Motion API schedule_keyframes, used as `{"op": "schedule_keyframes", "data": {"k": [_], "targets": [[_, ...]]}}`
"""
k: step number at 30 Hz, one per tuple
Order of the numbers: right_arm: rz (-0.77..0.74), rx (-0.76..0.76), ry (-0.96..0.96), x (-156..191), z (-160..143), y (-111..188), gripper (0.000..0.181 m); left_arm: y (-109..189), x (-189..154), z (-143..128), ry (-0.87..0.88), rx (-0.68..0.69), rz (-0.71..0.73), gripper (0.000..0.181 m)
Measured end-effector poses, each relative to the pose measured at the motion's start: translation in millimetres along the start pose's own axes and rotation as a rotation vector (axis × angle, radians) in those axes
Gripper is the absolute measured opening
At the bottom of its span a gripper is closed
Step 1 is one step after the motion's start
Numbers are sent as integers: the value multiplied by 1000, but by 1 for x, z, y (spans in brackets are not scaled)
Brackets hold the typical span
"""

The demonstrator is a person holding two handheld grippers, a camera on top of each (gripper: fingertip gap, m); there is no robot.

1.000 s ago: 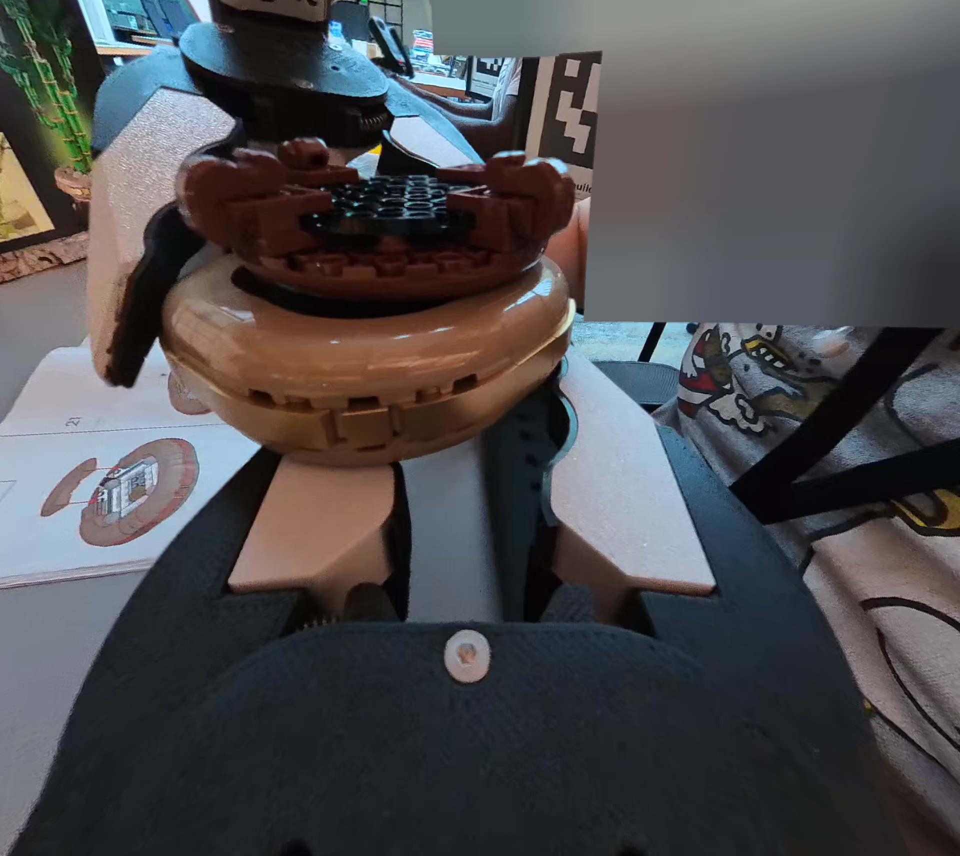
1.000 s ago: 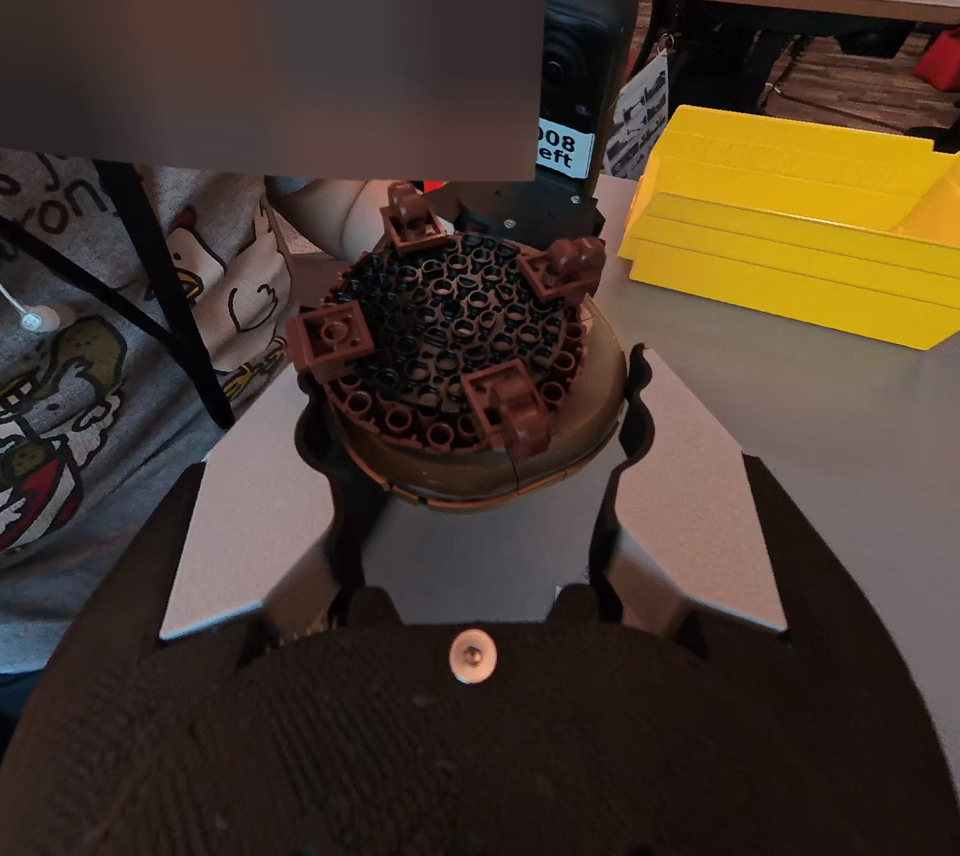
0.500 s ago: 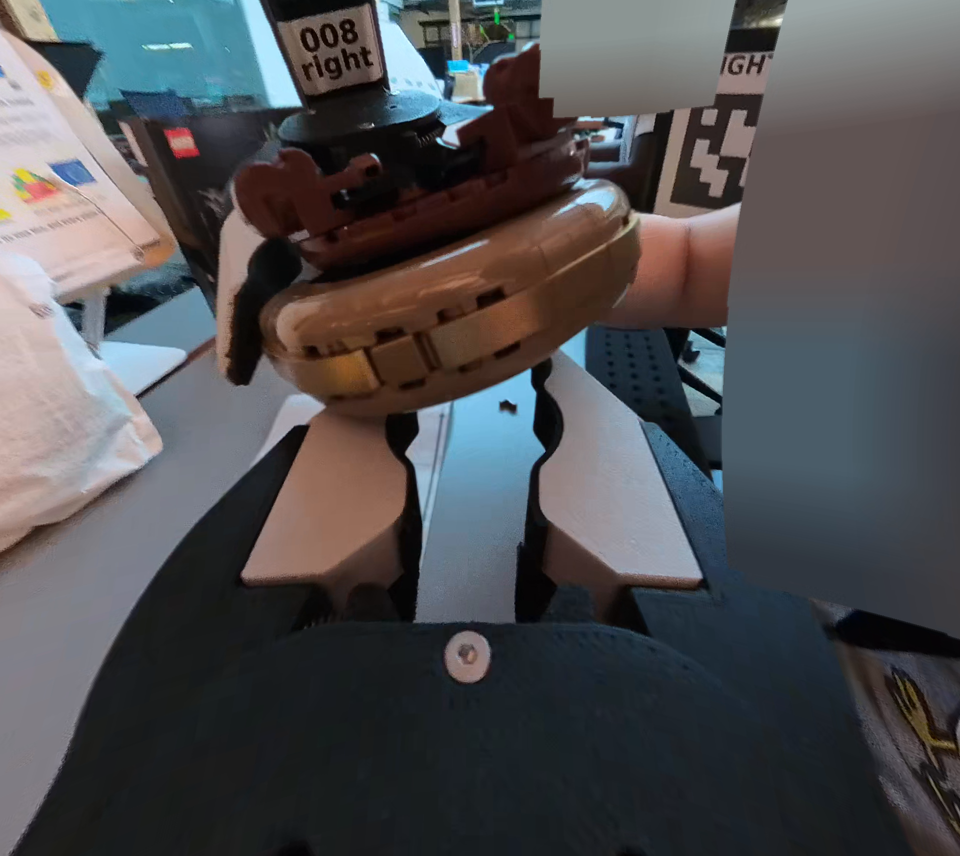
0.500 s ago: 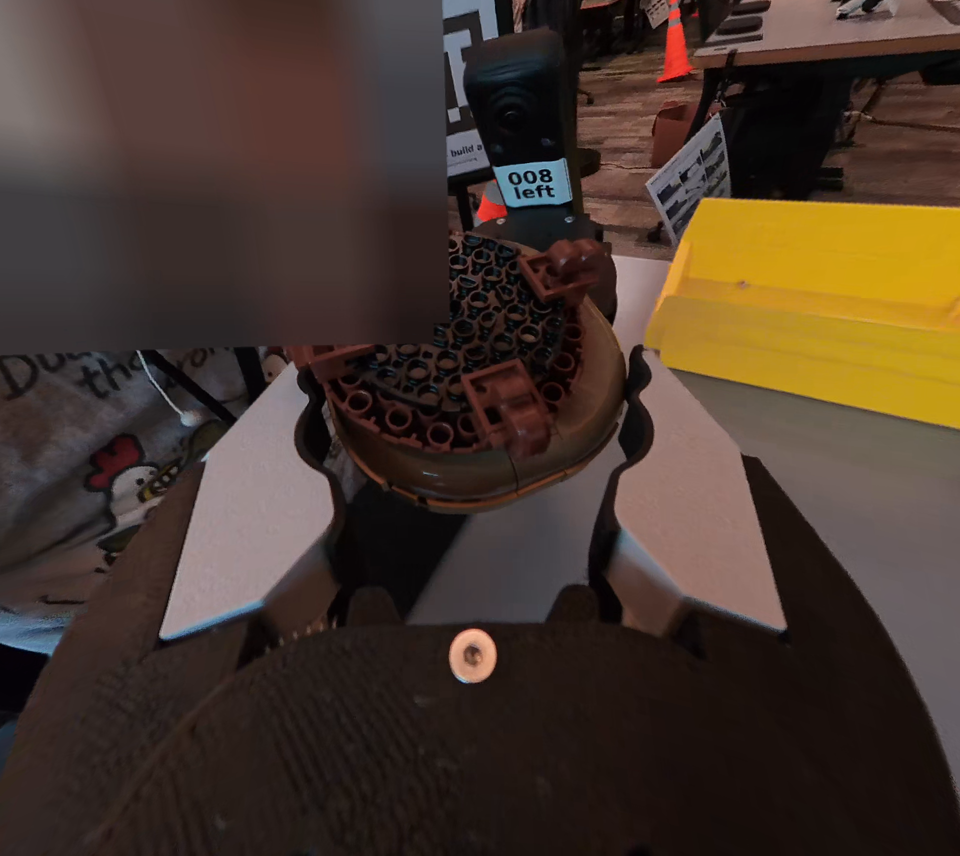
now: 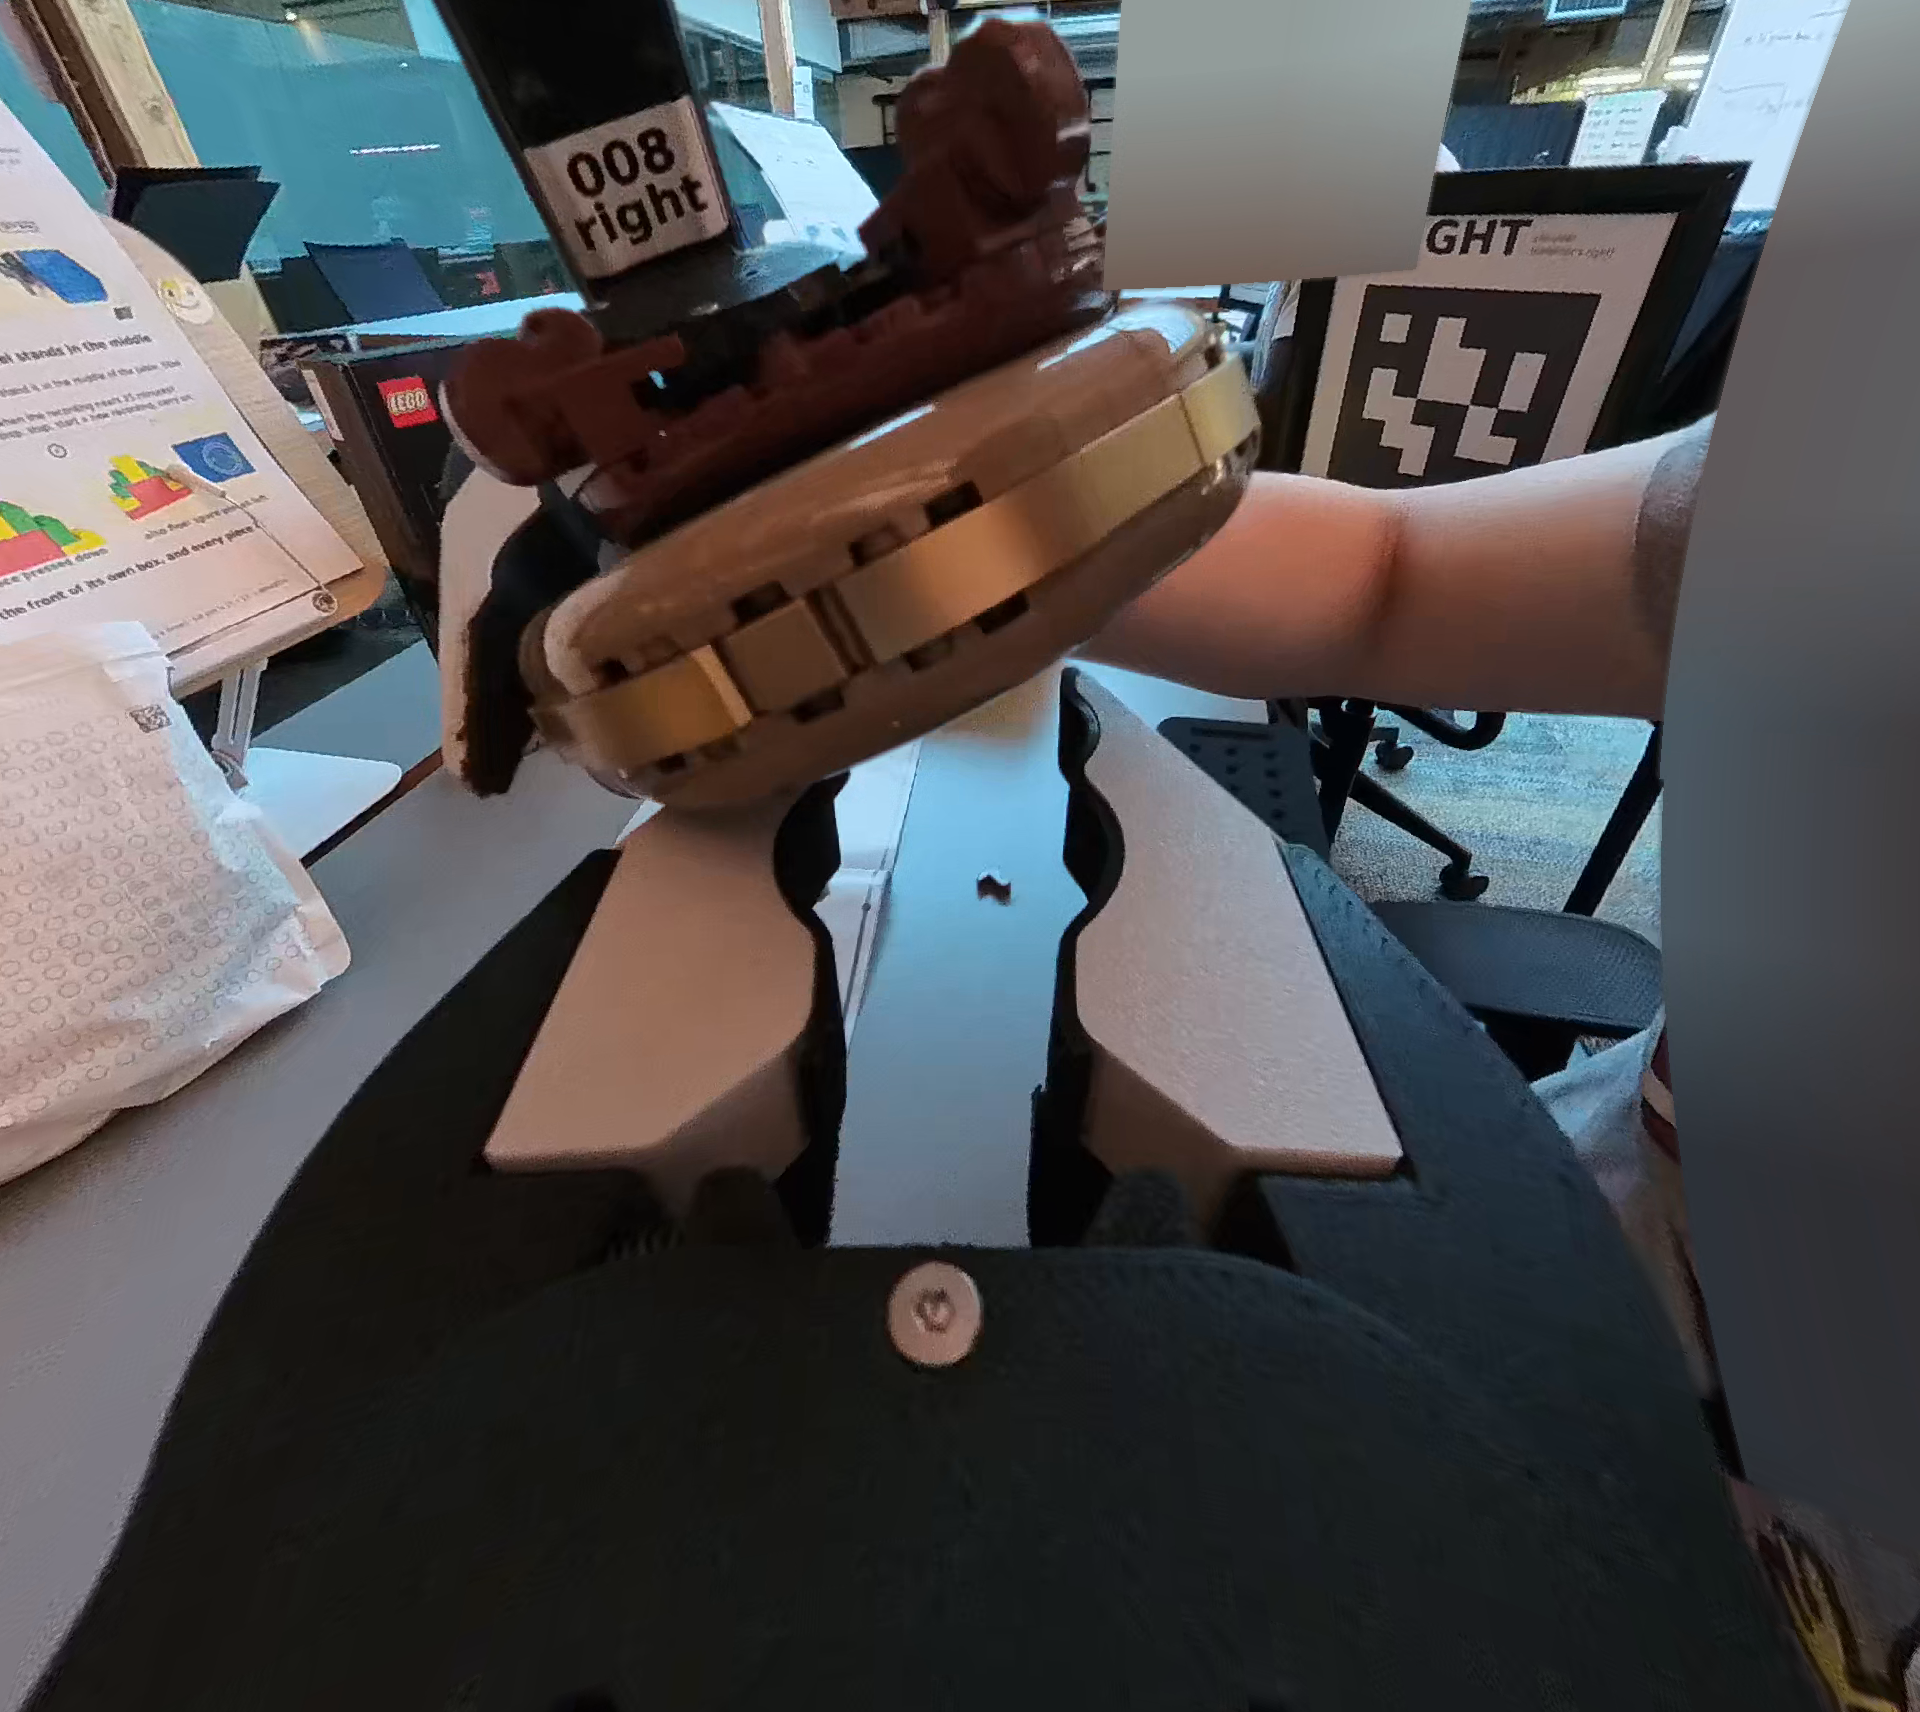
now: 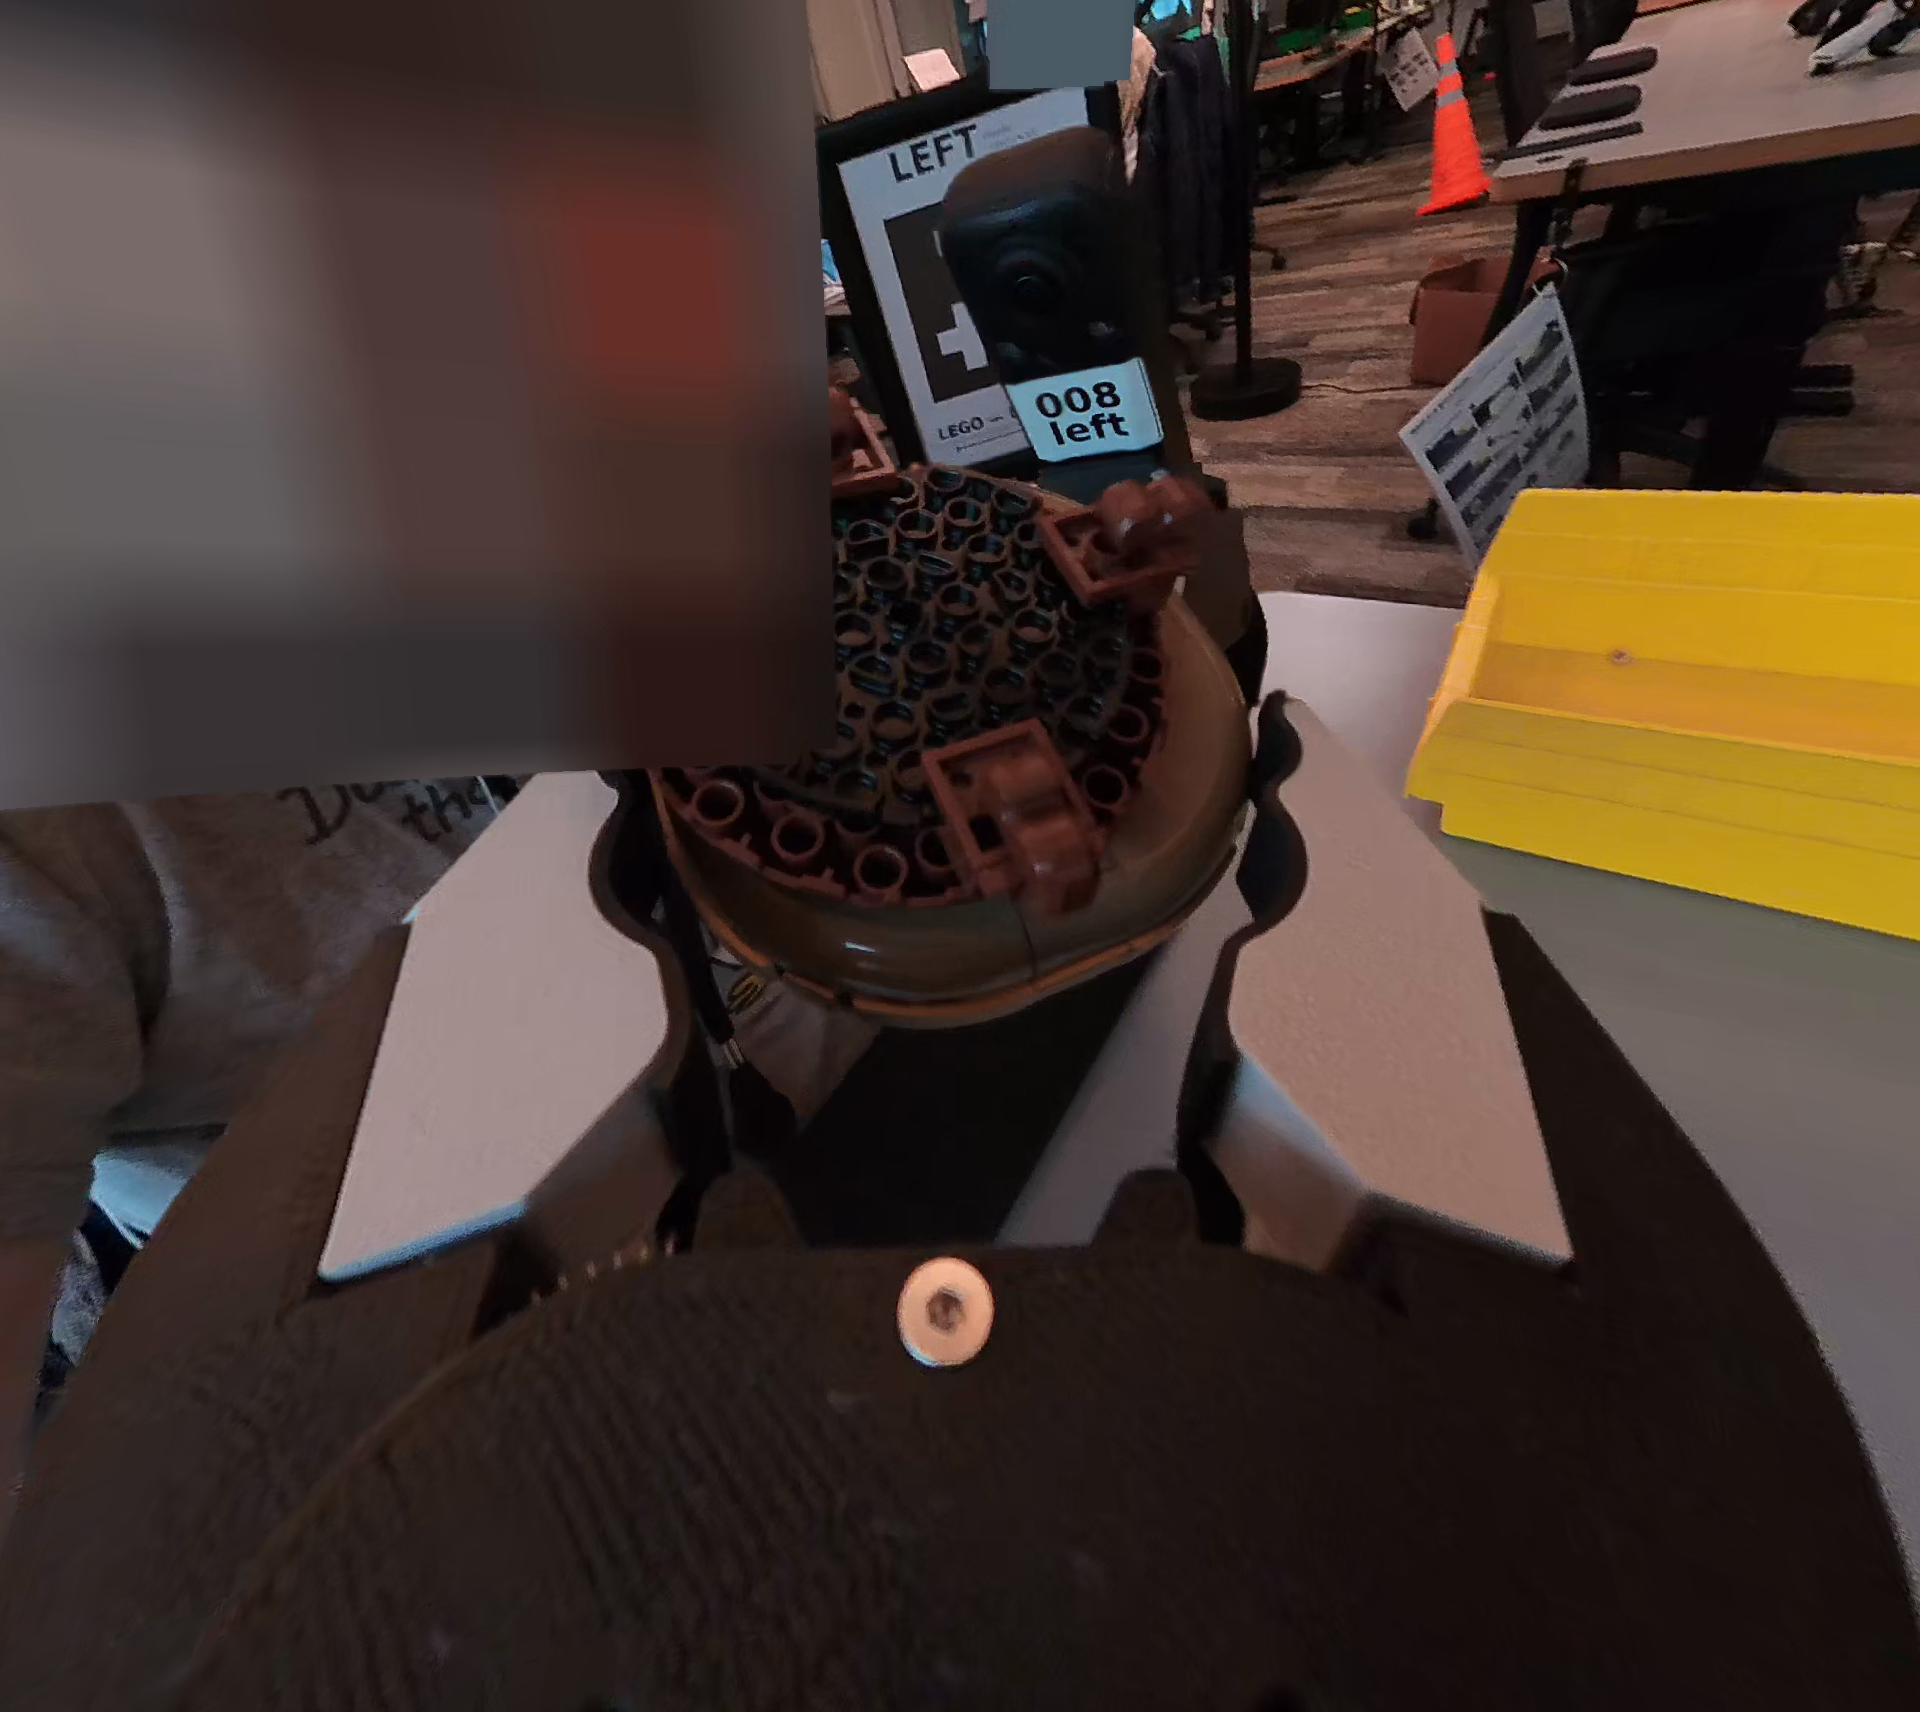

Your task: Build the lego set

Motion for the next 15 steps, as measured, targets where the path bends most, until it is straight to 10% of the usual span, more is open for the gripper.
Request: {"op": "schedule_keyframes", "data": {"k": [15], "targets": [[166, 47, 120, 41, -6, -6, 115, -8, -45, 5, -24, -18, -87, 30]]}}
Point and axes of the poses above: each gripper's, where its closed fingertips meet, y back along the fingers, z out of its top, x = y × z across the jaws, the point moved 2 cm from there along y, back along the fingers, and after that the axes turned 14 degrees about x, right-handed, at the moved point
